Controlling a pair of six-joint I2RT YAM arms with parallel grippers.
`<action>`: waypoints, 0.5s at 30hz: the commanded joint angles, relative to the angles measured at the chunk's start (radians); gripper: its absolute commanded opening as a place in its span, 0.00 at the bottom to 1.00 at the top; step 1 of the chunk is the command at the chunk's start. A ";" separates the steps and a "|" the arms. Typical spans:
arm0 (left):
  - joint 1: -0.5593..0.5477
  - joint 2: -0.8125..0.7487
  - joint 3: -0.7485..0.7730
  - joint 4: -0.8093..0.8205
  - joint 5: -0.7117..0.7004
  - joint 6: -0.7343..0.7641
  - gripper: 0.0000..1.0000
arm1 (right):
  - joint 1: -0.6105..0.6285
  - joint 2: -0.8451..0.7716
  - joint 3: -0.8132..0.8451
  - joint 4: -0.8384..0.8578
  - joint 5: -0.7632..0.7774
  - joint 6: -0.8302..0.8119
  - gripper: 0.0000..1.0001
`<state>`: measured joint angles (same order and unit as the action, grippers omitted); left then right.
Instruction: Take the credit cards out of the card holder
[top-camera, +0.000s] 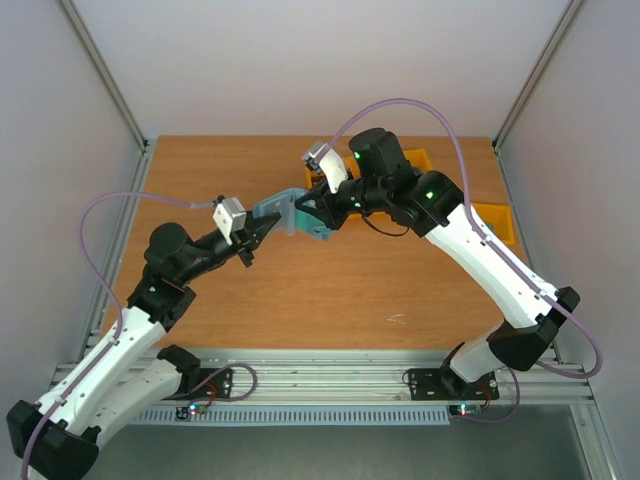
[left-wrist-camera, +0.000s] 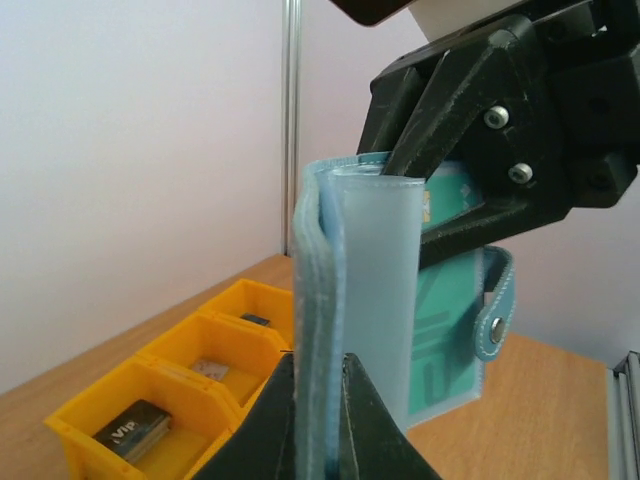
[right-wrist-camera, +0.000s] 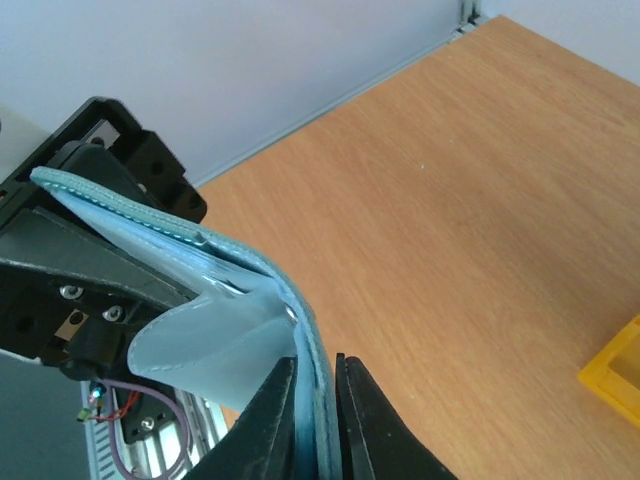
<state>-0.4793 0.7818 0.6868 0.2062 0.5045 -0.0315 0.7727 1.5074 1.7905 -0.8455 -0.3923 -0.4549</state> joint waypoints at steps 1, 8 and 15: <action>-0.001 -0.014 0.007 -0.032 -0.078 -0.024 0.00 | -0.055 -0.030 -0.003 -0.029 0.028 -0.018 0.13; -0.001 0.029 -0.009 -0.166 -0.423 0.453 0.00 | -0.105 -0.036 0.008 -0.129 0.132 -0.015 0.40; -0.001 0.042 -0.010 -0.165 -0.550 0.707 0.00 | -0.028 -0.051 -0.066 0.022 -0.042 -0.001 0.52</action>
<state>-0.4793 0.8249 0.6796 0.0074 0.0555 0.4873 0.6868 1.4864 1.7660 -0.9257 -0.3202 -0.4637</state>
